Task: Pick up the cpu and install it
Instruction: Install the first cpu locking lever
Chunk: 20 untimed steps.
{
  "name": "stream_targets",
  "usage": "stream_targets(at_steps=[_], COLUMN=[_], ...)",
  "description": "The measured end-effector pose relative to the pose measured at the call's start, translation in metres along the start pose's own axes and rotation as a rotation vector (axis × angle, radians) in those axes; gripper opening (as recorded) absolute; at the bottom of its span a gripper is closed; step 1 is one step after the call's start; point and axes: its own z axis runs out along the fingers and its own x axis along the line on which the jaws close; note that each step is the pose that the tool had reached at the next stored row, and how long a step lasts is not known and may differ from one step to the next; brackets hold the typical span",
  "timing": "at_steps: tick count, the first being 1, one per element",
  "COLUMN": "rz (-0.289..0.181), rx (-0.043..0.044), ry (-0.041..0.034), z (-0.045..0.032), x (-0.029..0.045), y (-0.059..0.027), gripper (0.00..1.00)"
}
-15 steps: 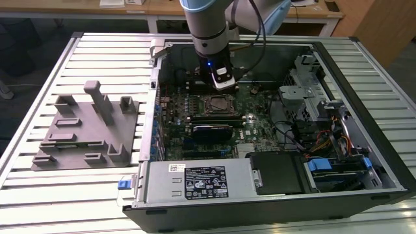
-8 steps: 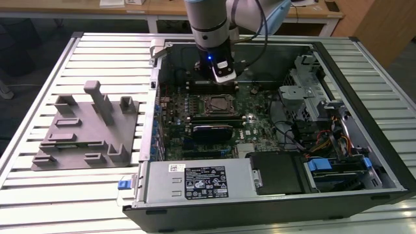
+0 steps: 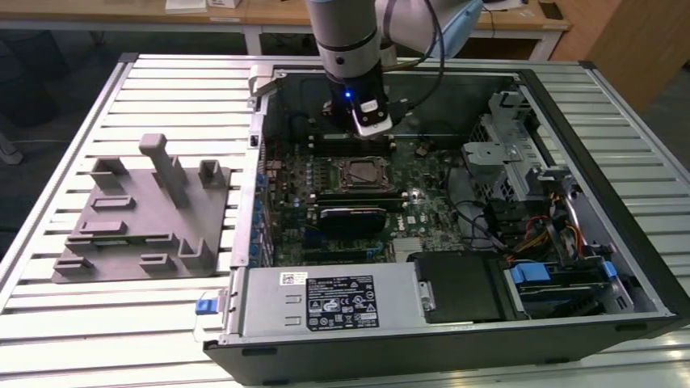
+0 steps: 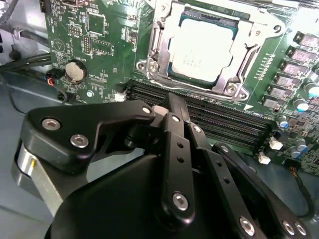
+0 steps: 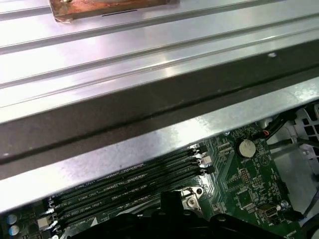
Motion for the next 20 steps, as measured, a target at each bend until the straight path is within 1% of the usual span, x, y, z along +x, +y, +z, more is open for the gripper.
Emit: stream_targets(at_steps=[1, 2, 4, 7, 8, 10, 13, 15, 17, 18, 20], rz=[-0.001, -0.002, -0.004, -0.006, -0.007, -0.008, -0.010, -0.011, -0.012, -0.012, -0.011], rx=[0.0058, 0.0148, 0.0339, 0.0654, 0.0737, 0.0881, 0.1088, 0.1222, 0.1324, 0.1351, 0.1364], ry=[-0.0002, 0.0016, 0.0109, 0.0287, 0.0322, 0.0365, 0.0390, 0.0396, 0.0405, 0.0413, 0.0425], z=[0.0000, 0.0002, 0.0005, 0.0008, 0.0009, 0.0010, 0.0009, 0.0008, 0.0005, 0.0003, 0.0002], x=[0.0000, -0.0001, -0.0008, -0.0022, -0.0027, -0.0034, -0.0041, -0.0046, -0.0051, -0.0055, -0.0067], y=[0.0000, 0.0000, 0.0002, 0.0006, 0.0006, 0.0002, -0.0008, -0.0017, -0.0032, -0.0043, -0.0075], gripper=[0.11, 0.11, 0.11, 0.11, 0.11, 0.11, 0.11, 0.11, 0.11, 0.11, 0.11])
